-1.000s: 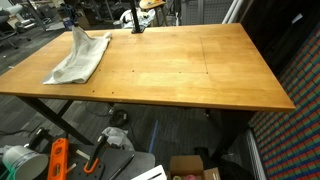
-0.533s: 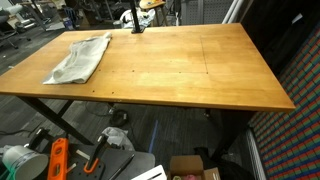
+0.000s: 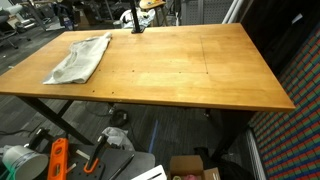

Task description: Fold the cloth on the table

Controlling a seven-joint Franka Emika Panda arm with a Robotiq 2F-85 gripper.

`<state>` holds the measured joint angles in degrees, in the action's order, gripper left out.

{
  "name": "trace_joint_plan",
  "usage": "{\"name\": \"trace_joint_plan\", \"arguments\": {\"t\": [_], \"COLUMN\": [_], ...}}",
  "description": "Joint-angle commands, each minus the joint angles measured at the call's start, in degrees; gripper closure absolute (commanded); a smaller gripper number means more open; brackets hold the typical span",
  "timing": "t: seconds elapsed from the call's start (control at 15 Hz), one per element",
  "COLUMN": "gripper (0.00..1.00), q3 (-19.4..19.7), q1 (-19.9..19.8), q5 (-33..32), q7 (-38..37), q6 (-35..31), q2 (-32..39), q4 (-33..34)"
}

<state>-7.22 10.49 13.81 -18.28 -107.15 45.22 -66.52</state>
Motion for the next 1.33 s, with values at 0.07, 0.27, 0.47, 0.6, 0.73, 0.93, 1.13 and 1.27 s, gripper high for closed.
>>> {"name": "trace_joint_plan", "arguments": {"t": [0.07,0.27,0.47,0.6,0.73,0.93,1.13,1.27], "gripper": [0.00,0.00,0.00,0.00,0.00,0.00,0.00,0.00], "q3": [4.7,7.4,6.7,5.2,3.8,1.6,-0.1,-0.8], "q1": [4.1,6.1,4.9,2.8,0.3,-3.4,-6.2,-7.3], "q5": [-10.5,-16.8,-16.9,-15.2,-13.2,-9.3,-5.3,-3.7], "q7": [-1.0,-4.1,-2.0,2.4,7.7,15.3,20.7,24.5], "q6": [-0.2,1.2,7.5,9.9,11.1,9.6,6.8,7.4], "q2": [0.6,3.9,5.7,4.0,1.5,-2.8,-7.7,-10.8], "q4": [1.8,5.6,7.4,4.7,1.2,-6.2,-15.1,-20.3]}}
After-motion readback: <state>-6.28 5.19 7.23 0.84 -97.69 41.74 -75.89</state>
